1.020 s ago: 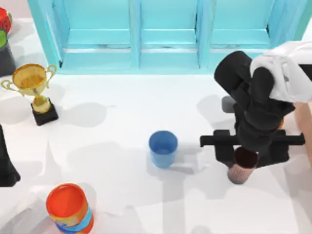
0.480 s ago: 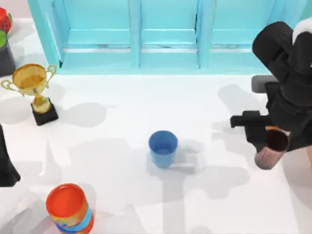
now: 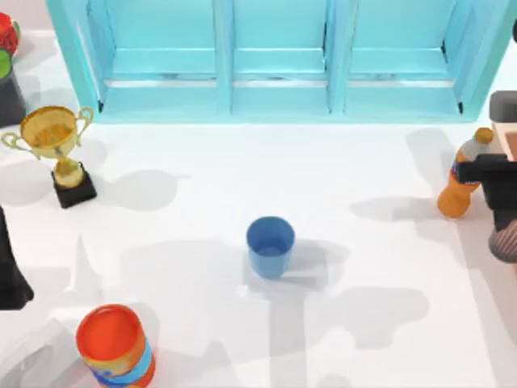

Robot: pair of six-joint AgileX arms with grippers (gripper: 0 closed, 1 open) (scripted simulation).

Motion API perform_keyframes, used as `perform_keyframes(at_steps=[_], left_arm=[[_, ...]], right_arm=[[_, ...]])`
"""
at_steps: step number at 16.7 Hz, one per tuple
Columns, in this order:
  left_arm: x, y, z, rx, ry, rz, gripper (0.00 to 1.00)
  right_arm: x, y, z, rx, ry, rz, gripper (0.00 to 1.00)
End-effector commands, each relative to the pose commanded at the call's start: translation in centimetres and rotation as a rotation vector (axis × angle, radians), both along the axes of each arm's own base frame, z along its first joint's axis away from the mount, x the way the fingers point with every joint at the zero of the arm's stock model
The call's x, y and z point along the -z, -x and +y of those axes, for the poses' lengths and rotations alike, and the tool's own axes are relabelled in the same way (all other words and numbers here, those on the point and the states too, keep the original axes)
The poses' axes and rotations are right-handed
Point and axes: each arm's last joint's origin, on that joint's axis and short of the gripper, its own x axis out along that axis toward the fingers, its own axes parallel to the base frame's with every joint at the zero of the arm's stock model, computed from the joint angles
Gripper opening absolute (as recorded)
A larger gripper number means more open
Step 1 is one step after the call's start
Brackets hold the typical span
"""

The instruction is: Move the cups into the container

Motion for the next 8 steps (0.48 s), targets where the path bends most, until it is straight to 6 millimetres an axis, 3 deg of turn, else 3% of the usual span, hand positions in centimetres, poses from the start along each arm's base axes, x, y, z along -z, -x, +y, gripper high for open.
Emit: perform_keyframes(at_steps=[4,8], left_arm=[[0.0,0.0,0.0,0.0,0.0,0.0,1.0],[0.0,0.0,0.0,0.0,0.0,0.0,1.0]], right_arm=[[0.0,0.0,-1.0,0.006,0.005,0.01,0.0],[-1.6,0.7,-6.3,0.024,0.01,-0.01,0.0]])
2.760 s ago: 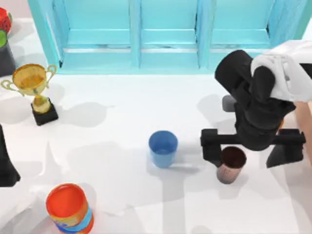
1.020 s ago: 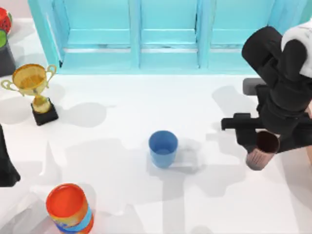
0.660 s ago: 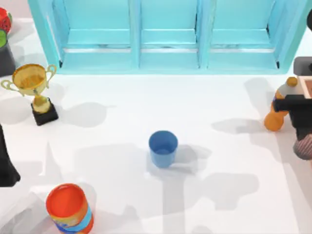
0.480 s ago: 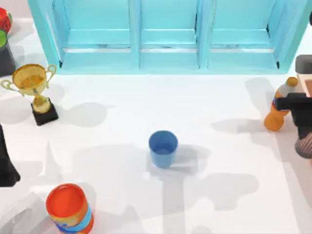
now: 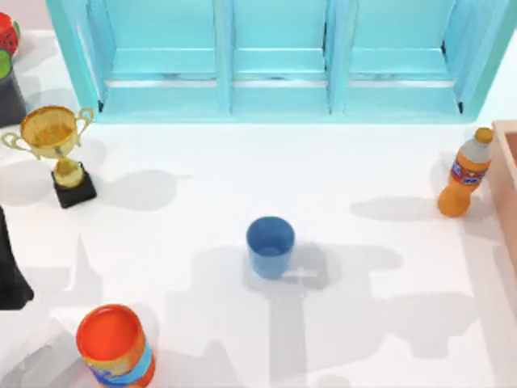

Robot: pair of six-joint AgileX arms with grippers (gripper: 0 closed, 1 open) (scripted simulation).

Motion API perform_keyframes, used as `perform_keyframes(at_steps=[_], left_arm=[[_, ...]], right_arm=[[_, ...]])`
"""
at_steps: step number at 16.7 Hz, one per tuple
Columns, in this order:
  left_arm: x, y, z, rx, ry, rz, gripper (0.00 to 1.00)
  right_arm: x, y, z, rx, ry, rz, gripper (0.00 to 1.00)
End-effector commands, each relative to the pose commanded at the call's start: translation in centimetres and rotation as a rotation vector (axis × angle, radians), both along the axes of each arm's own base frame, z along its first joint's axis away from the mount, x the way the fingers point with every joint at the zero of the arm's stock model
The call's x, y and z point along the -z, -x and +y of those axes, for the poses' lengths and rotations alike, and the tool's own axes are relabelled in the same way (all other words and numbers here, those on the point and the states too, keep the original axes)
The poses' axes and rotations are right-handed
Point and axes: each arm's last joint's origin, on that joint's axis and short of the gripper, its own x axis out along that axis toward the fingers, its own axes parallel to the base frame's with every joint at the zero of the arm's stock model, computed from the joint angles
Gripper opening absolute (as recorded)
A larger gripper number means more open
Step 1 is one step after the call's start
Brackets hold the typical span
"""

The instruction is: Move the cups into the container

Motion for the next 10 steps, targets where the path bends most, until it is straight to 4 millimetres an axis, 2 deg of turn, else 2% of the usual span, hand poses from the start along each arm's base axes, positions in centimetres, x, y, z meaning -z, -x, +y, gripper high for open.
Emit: perform_keyframes(at_steps=[4,6,10], left_arm=[[0.0,0.0,0.0,0.0,0.0,0.0,1.0],[0.0,0.0,0.0,0.0,0.0,0.0,1.0],[0.0,0.0,0.0,0.0,0.0,0.0,1.0]], right_arm=[[-1.6,2.7,-6.1,-0.011,0.015,-0.014,0.0],[-2.3,4.4,-8.4,-0.017,0.023,-0.016,0.0],[-2.7,6.3,-10.1,-0.026,0.032,-0.01,0.0]])
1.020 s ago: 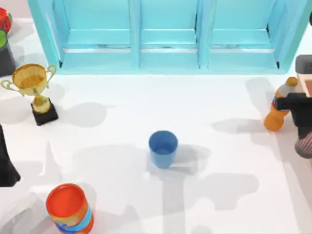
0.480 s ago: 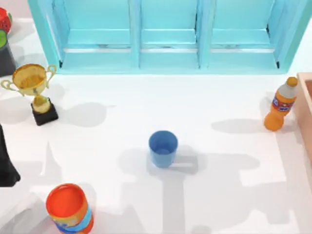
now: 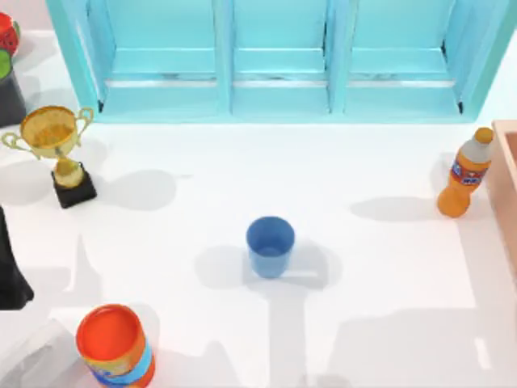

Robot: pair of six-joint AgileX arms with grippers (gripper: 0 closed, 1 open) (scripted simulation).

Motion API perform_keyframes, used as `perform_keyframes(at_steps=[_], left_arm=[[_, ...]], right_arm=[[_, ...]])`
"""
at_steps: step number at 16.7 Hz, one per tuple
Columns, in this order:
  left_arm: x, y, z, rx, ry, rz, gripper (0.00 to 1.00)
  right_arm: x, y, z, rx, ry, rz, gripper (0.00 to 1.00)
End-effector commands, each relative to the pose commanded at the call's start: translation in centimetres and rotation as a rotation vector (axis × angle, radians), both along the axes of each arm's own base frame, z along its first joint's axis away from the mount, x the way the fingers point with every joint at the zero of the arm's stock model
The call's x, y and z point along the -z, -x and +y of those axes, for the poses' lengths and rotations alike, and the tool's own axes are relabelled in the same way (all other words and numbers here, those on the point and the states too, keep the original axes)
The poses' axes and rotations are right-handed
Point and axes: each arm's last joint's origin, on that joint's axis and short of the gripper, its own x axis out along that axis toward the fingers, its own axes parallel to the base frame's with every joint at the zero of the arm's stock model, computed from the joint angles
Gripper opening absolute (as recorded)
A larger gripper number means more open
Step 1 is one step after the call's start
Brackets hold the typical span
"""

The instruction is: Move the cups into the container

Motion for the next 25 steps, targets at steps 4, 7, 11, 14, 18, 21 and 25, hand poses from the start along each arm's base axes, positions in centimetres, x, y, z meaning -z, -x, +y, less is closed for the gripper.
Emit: perform_keyframes(at_steps=[4,7,11,14,18,21,25], left_arm=[[0.0,0.0,0.0,0.0,0.0,0.0,1.0],[0.0,0.0,0.0,0.0,0.0,0.0,1.0],[0.0,0.0,0.0,0.0,0.0,0.0,1.0],[0.0,0.0,0.0,0.0,0.0,0.0,1.0],[0.0,0.0,0.0,0.0,0.0,0.0,1.0],[0.0,0.0,0.0,0.0,0.0,0.0,1.0],[0.0,0.0,0.0,0.0,0.0,0.0,1.0]], right_arm=[[0.0,-0.1,0.0,-0.002,0.0,-0.001,0.0],[1.0,-0.2,-0.1,0.0,0.0,-0.003,0.0],[4.8,-0.2,-0.2,0.003,0.001,-0.002,0.0],[6.5,0.0,-0.2,0.0,0.0,0.001,0.0],[6.5,0.0,-0.2,0.0,0.0,0.001,0.0],[6.5,0.0,-0.2,0.0,0.0,0.001,0.23],[6.5,0.0,-0.2,0.0,0.0,0.001,0.53]])
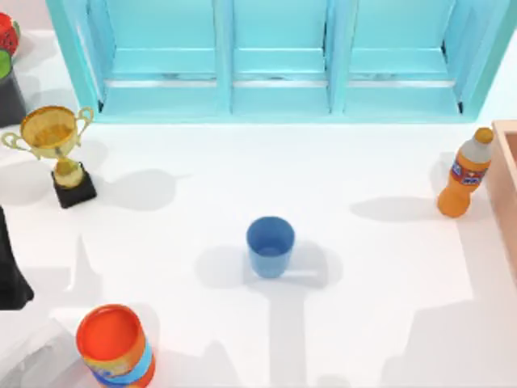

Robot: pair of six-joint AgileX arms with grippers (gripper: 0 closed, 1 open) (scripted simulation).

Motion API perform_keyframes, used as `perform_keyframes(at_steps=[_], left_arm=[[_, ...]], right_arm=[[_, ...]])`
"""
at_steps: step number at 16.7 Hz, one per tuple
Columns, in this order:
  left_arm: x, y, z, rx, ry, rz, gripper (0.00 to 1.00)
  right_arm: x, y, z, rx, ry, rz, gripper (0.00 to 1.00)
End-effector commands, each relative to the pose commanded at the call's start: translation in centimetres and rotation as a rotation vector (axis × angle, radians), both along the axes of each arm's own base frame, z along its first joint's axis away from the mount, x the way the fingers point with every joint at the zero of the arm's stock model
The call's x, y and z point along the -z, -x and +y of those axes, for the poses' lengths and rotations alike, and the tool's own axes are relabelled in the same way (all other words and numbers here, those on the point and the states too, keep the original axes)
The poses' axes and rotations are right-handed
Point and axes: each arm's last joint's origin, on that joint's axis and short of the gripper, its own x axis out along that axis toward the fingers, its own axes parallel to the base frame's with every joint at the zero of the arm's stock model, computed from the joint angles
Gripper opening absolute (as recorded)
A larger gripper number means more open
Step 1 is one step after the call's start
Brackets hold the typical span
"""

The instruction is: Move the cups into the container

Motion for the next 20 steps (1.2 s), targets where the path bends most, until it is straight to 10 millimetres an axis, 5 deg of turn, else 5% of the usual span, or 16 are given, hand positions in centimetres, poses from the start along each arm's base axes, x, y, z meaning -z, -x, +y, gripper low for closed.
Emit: perform_keyframes(at_steps=[6,16,20], left_arm=[[0.0,0.0,0.0,0.0,0.0,0.0,1.0],[0.0,0.0,0.0,0.0,0.0,0.0,1.0],[0.0,0.0,0.0,0.0,0.0,0.0,1.0]], right_arm=[[0.0,0.0,0.0,0.0,0.0,0.0,0.98],[-0.1,0.0,0.0,-0.001,0.0,0.0,1.0],[-2.4,-0.4,-0.2,0.0,-0.005,0.007,1.0]])
